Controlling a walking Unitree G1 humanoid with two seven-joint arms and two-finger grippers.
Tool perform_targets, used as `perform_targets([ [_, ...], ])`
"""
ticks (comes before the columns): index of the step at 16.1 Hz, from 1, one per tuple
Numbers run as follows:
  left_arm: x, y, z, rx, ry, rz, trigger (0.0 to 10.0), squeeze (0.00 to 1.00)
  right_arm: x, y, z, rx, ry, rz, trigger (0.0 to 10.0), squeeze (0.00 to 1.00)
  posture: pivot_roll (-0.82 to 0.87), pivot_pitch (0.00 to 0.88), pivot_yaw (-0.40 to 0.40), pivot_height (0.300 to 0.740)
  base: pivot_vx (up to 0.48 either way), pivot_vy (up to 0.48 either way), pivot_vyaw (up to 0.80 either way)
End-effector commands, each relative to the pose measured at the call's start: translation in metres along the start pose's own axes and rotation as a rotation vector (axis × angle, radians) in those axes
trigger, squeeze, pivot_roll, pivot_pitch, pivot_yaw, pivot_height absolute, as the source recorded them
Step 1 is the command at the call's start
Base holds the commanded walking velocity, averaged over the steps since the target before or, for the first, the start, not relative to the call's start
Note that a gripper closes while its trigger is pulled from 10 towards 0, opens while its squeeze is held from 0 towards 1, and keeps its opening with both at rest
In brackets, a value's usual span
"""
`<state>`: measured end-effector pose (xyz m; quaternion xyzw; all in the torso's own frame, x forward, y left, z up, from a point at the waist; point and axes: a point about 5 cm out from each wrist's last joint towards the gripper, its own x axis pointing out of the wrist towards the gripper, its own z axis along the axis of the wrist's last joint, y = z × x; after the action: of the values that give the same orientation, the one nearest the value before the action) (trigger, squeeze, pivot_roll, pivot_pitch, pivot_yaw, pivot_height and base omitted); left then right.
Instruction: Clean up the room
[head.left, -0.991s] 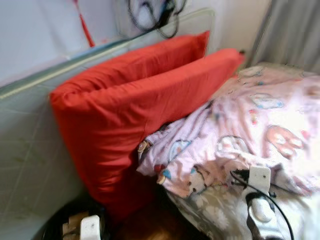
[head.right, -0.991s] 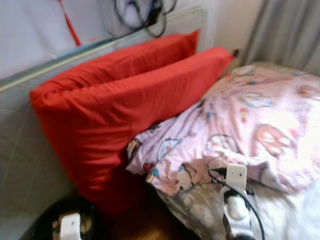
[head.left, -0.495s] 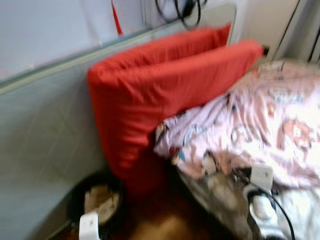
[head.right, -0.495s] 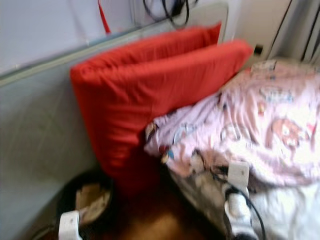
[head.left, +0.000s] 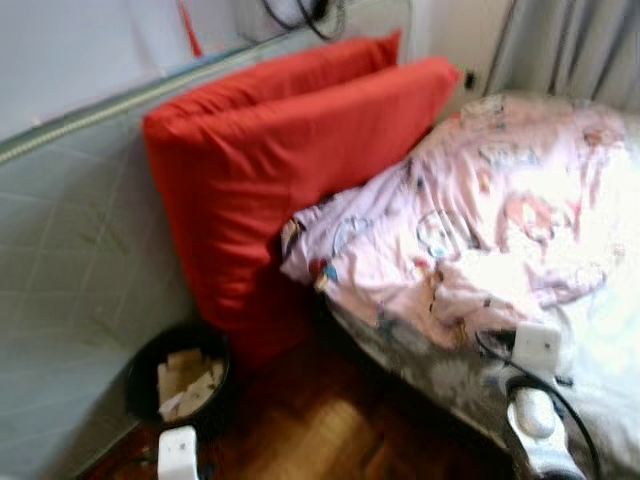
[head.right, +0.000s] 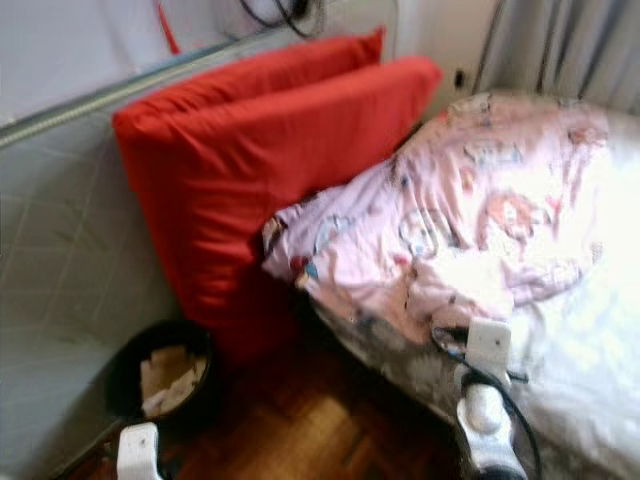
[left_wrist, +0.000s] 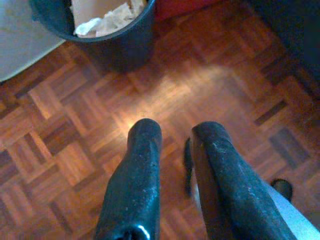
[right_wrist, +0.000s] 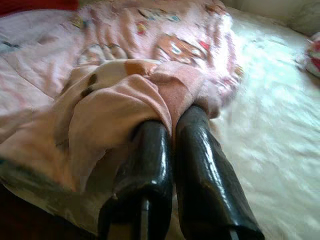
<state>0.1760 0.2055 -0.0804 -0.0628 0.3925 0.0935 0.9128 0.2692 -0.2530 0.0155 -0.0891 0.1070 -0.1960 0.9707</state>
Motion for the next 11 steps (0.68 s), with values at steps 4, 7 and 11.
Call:
perform_targets([
  [4, 0.0, 0.005, -0.001, 0.023, 0.016, 0.007, 10.0, 0.0, 0.005, 0.008, 0.023, -0.045, -0.139, 0.02, 10.0, 0.0, -0.04, 0.0, 0.069, 0.74, 0.0, 0.0, 0.0],
  [7, 0.0, 0.004, -0.002, 0.027, 0.019, 0.004, 10.0, 0.0, 0.006, 0.01, 0.032, -0.075, -0.2, 0.034, 10.0, 0.0, -0.04, 0.0, 0.07, 0.74, 0.0, 0.0, 0.0],
  [11, -0.001, 0.002, -0.003, 0.036, 0.027, -0.006, 10.0, 0.0, -0.002, 0.009, 0.013, -0.108, -0.113, 0.029, 10.0, 0.0, -0.05, 0.0, 0.069, 0.74, 0.0, 0.0, 0.0],
])
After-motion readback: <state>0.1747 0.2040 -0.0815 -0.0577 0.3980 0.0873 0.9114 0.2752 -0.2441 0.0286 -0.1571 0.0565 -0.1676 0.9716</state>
